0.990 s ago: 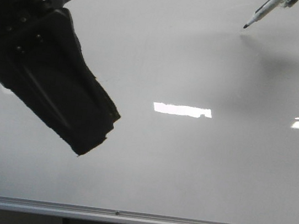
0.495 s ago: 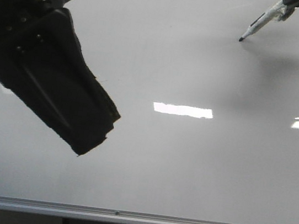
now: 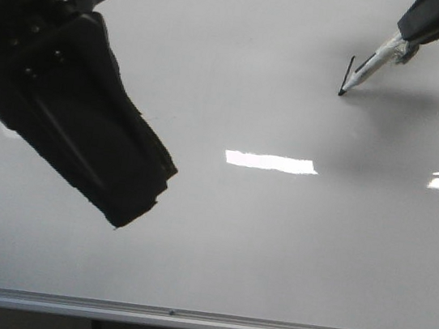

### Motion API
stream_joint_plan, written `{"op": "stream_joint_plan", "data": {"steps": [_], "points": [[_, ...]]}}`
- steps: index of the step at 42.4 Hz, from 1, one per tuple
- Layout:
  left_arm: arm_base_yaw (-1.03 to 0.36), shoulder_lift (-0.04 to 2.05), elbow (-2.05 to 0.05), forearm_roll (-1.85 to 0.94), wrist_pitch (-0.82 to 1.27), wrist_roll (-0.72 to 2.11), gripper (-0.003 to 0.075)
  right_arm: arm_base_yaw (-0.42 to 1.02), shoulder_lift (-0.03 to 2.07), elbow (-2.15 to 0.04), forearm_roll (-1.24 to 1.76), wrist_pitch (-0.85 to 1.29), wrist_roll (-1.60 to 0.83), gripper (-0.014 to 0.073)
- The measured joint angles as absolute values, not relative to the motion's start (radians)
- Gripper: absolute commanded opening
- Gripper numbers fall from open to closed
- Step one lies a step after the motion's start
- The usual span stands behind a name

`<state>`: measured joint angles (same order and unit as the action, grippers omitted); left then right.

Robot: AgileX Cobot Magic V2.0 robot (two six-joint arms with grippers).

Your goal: Write number 0 on whiteboard

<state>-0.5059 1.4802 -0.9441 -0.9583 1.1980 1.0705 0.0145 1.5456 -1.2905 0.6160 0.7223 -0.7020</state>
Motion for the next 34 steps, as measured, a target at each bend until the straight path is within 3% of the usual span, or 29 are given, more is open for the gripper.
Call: {"op": "stream_joint_plan", "data": {"steps": [34], "points": [[-0.506,1.48,-0.944,-0.958,1.198,1.071,-0.002,0.016,1.589,-1.291,0.442,0.792,-0.617,-0.0059]]}}
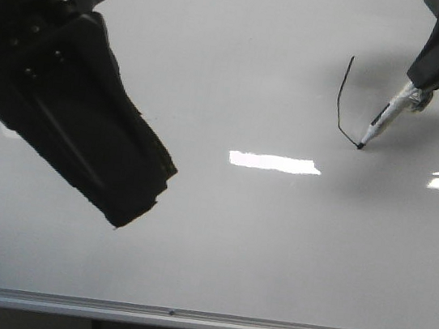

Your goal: Write number 0 on whiteboard

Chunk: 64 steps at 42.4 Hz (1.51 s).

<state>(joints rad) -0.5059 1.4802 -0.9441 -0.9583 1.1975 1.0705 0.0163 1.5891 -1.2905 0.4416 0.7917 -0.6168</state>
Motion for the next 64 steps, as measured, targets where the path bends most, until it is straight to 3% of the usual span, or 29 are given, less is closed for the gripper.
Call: {"op": "stream_joint_plan", "data": {"steps": [31,64], "points": [[-0.506,1.48,-0.944,-0.958,1.198,1.071,-0.002,0.016,1.555,-1.3,0.303,0.748,-0.545,-0.0059],[-0.506,1.48,-0.944,-0.958,1.198,1.071,-0.002,0.015,1.551,-1.544,0.318,0.709,-0.532,-0.0059]]}}
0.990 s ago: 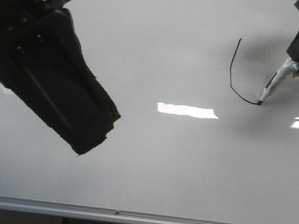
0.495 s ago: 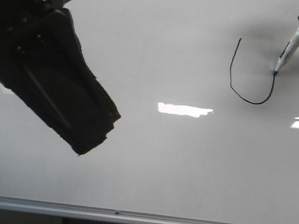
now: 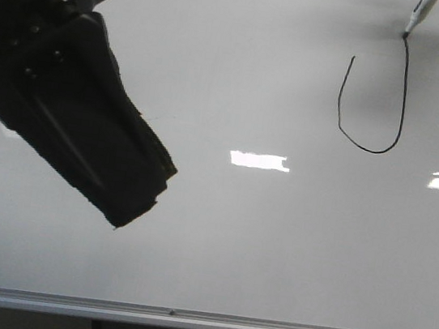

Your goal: Write number 0 on whiteboard

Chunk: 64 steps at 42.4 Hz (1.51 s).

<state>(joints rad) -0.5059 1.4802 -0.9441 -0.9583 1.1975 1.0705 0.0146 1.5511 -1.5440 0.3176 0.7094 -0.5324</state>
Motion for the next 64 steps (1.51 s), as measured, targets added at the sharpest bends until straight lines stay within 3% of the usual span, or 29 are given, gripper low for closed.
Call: {"op": "stream_joint_plan", "data": {"steps": [28,42,49,54,62,64], "points": [[-0.506,1.48,-0.944,-0.958,1.198,1.071,-0.002,0.139,1.635,-1.553,0.378,0.723,-0.531,-0.006],[-0.506,1.48,-0.944,-0.96,1.198,1.071,-0.002,0.139,1.55,-1.704,0.477,1.2,-0.531,-0.006],[-0.506,1.48,-0.946,-0.999,1.198,1.071,-0.0009,0.139,1.526,-1.714,0.602,1.243,-0.533,-0.006],[-0.506,1.479,-0.967,-1.006,1.198,1.071,0.0122,0.139,1.477,-1.609,0.696,1.243,-0.57,-0.006],[-0.506,1.464,-1.013,-1.013,1.198,1.071,0.053,0.139,1.364,-1.374,0.721,1.243,-0.618,-0.006],[-0.506,1.457,-1.022,-1.013,1.198,1.071,0.0602,0.139,1.339,-1.313,0.735,1.243,-0.632,-0.006]]}}
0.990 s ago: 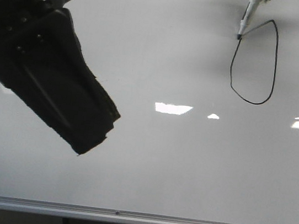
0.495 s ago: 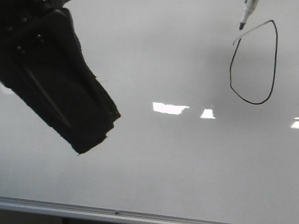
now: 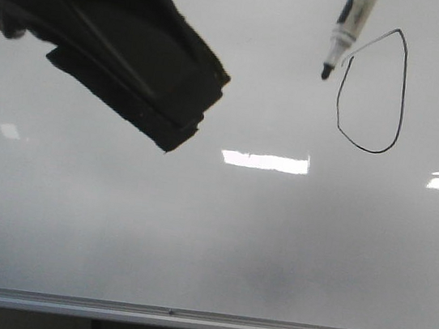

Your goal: Write number 0 on whiteboard

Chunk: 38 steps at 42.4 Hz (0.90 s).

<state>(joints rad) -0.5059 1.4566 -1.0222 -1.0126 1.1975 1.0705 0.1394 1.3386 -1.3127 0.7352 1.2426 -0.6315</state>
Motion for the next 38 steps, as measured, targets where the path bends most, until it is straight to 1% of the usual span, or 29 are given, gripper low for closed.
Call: {"op": "stream_joint_plan", "data": {"steps": [2,3,13,17,20,23,26,31,32,33,38], "points": [[-0.506,1.455,-1.034,-1.014,1.198,1.071,0.064,0.139,1.32,-1.266,0.76,1.243,-0.654,-0.006],[-0.506,1.451,-1.039,-1.015,1.198,1.071,0.0647,0.139,1.311,-1.247,0.776,1.243,-0.663,-0.006],[-0.506,1.45,-1.083,-1.033,1.203,1.071,0.0638,0.163,1.302,-1.117,0.939,1.23,-0.777,-0.006],[-0.506,1.45,-1.084,-1.061,1.203,1.071,0.0638,0.208,1.302,-1.108,0.984,1.226,-0.803,-0.006],[-0.506,1.45,-1.084,-1.078,1.204,1.071,0.0617,0.241,1.307,-1.108,1.001,1.224,-0.807,-0.006],[-0.506,1.45,-1.084,-1.086,1.204,1.071,0.0563,0.27,1.318,-1.108,1.013,1.224,-0.812,-0.006],[-0.506,1.45,-1.084,-1.087,1.204,1.071,0.0478,0.289,1.324,-1.105,1.02,1.224,-0.816,-0.006],[-0.506,1.45,-1.084,-1.087,1.204,1.071,0.0295,0.296,1.328,-1.105,1.024,1.222,-0.817,-0.006],[-0.506,1.45,-1.084,-1.087,1.204,1.071,0.0274,0.296,1.328,-1.105,1.026,1.222,-0.817,-0.006],[-0.506,1.45,-1.084,-1.087,1.204,1.071,0.0231,0.296,1.328,-1.105,1.026,1.222,-0.817,-0.006],[-0.506,1.45,-1.084,-1.088,1.204,1.071,0.0082,0.296,1.328,-1.105,1.028,1.213,-0.822,-0.006]]}}
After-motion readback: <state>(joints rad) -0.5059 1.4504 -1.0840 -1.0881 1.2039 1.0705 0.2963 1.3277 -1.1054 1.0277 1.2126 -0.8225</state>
